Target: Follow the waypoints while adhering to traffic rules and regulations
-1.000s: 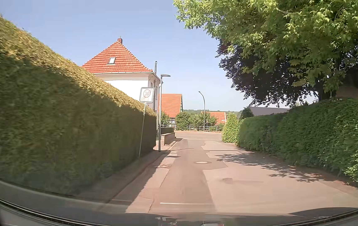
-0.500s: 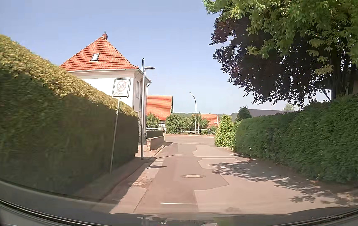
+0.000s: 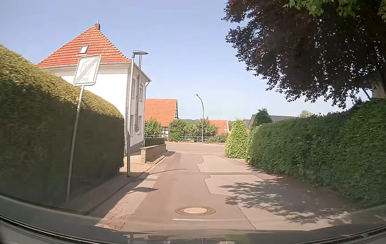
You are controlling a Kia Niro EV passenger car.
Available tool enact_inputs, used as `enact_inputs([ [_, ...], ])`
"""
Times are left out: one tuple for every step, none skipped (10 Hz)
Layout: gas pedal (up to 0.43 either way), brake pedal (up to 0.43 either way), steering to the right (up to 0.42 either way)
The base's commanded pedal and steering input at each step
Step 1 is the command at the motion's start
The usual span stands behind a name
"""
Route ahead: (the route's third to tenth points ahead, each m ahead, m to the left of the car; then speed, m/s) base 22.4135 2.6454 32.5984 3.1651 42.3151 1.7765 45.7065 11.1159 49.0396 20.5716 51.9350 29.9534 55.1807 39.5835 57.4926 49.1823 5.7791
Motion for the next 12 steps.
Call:
enact_inputs([
  [0.087, 0.000, 0.033],
  [0.079, 0.000, 0.027],
  [0.067, 0.000, 0.021],
  [0.047, 0.000, 0.014],
  [0.047, 0.000, 0.003],
  [0.039, 0.000, -0.006],
  [0.020, 0.000, -0.006],
  [0.000, 0.000, -0.006],
  [0.000, 0.000, -0.009],
  [0.000, 0.000, -0.013],
  [0.000, 0.000, -0.012],
  [0.000, 0.000, -0.011],
])
